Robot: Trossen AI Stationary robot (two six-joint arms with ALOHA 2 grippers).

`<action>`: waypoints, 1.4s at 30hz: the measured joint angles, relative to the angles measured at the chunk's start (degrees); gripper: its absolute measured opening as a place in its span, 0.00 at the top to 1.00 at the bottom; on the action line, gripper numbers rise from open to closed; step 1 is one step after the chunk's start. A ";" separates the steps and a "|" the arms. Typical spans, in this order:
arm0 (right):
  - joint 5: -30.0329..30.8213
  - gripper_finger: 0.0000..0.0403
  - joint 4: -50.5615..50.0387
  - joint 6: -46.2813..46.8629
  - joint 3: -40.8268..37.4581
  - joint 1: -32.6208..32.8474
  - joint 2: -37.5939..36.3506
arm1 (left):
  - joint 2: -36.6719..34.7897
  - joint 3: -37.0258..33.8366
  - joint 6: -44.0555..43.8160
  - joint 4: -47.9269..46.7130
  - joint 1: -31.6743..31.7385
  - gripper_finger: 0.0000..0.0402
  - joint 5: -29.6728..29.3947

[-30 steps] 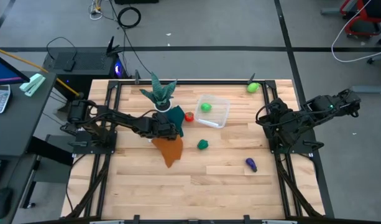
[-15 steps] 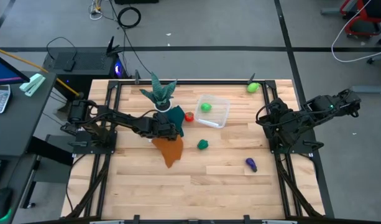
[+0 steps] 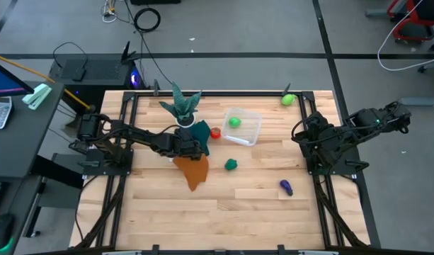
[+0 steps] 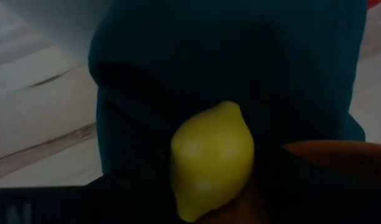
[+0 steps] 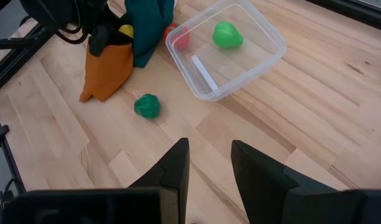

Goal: Pick and placing Produce into tupperware
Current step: Put the yellow lemon into the transparent bin

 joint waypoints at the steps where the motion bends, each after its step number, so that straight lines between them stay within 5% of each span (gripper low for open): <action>1: 0.00 0.79 0.00 0.00 0.00 0.00 0.00 | -0.17 0.00 0.07 -0.09 -0.13 0.47 0.01; 21: 0.02 0.79 0.04 -0.11 0.00 0.00 0.02 | -6.34 1.05 0.43 -3.86 -1.54 0.48 -0.60; 42: 0.02 0.79 0.44 -0.35 0.00 0.00 0.04 | -7.28 16.19 6.79 -3.13 -8.91 0.47 -1.77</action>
